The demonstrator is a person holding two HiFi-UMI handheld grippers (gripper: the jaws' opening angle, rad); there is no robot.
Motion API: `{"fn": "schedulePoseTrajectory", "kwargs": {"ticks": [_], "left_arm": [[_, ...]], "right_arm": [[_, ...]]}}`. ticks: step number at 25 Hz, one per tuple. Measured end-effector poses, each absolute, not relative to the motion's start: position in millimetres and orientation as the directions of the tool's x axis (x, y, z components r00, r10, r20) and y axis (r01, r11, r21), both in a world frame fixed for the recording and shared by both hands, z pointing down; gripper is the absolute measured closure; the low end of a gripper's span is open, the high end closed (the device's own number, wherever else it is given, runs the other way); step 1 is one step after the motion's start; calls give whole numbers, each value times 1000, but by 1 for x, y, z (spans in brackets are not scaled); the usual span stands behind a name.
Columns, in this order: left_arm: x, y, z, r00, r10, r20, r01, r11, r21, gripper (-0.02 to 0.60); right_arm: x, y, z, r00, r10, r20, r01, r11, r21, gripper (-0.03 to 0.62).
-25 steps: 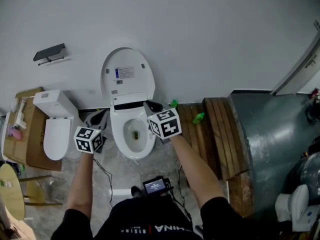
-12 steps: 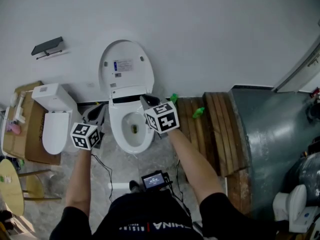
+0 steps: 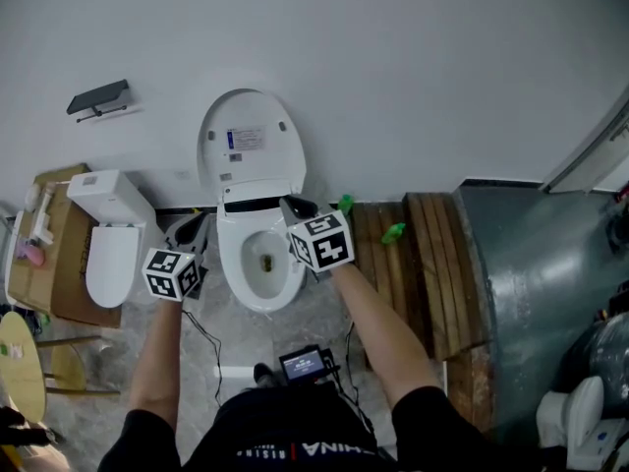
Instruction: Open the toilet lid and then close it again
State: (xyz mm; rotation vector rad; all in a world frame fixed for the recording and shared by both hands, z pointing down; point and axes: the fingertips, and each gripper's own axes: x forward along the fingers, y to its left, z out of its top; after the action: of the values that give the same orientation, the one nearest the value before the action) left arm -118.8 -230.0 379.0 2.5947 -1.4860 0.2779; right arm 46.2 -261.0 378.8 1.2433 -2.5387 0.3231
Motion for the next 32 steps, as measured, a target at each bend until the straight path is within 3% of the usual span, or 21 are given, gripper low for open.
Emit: {"fn": "schedulePoseTrajectory", "kwargs": {"ticks": [10,13,18,26,32], "left_arm": [[-104,-254,384,456,-856,243,-885,-465,25,562],[-104,-263,391,461,-849,259,-882,-470,32,479],[-120,-293,410,460,-839,291,-882,-469,43,423],[-165,-362,424,495,-812,309,-860,-509,39,386],[-188,-416,426,532,-778,335,-829,-559,16,341]], "right_arm": [[62,-288,387,-630,-691,355,-760,642,-99,572],[58,-295,393,-642,-674,365,-749,654,-107,572],[44,-314,406,-636,-670,384,-750,653,-105,572],[4,-371,416,-584,-700,410,-791,605,-93,571],[-19,-420,418,-542,-730,416,-819,570,-68,486]]}}
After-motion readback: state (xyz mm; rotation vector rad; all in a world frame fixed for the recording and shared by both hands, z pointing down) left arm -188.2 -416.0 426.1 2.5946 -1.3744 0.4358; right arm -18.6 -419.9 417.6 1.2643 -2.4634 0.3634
